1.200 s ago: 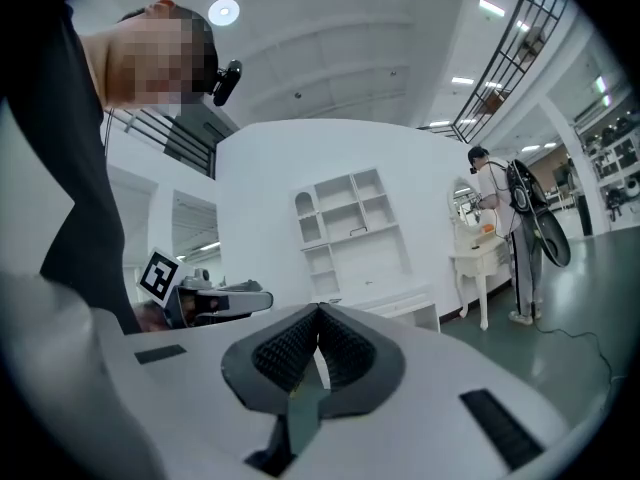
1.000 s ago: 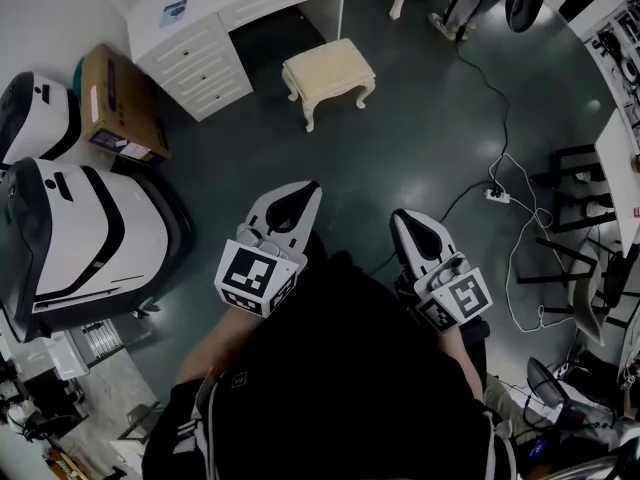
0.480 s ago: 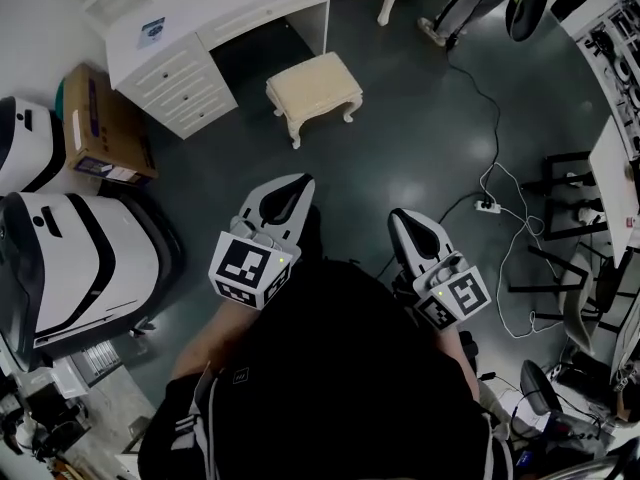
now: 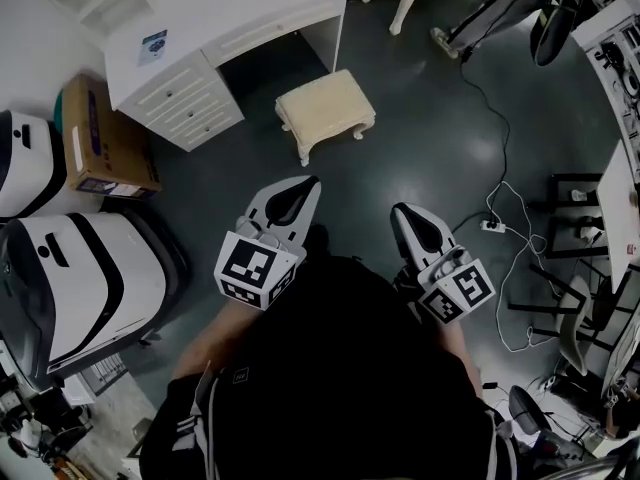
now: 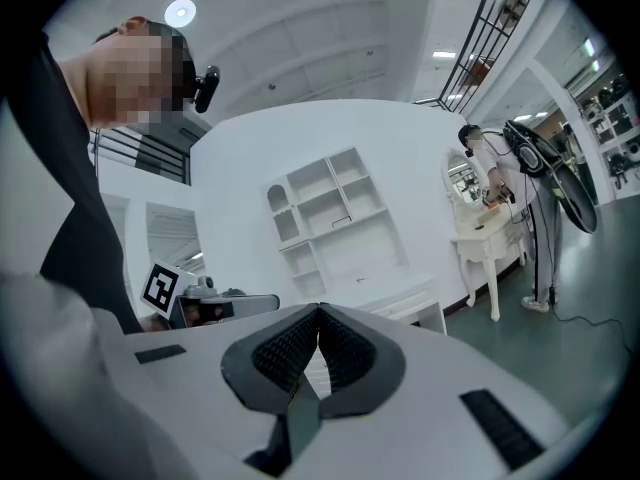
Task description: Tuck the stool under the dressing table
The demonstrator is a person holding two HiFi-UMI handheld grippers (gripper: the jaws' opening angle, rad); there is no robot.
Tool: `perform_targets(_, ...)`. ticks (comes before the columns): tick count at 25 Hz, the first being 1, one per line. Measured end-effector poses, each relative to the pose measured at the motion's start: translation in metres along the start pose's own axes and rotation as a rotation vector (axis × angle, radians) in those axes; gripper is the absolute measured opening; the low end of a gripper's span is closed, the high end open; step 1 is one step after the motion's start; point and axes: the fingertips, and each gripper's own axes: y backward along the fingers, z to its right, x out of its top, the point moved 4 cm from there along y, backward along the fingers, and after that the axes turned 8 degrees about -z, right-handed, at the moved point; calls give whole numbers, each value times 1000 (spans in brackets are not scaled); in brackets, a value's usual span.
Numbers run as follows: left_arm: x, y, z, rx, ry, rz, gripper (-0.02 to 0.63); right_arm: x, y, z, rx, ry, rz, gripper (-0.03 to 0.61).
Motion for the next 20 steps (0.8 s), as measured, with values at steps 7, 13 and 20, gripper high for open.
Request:
perform_targets(7, 8, -13, -48, 5, 27, -2, 6, 17, -55, 10, 31, 0, -39, 20)
perform_targets(13, 11, -17, -71, 15, 44, 7, 6, 23, -83, 16, 44, -3, -66, 20)
perform_targets(20, 17, -31, -81, 50, 66, 23, 6, 34, -104, 32, 95, 6, -92, 20)
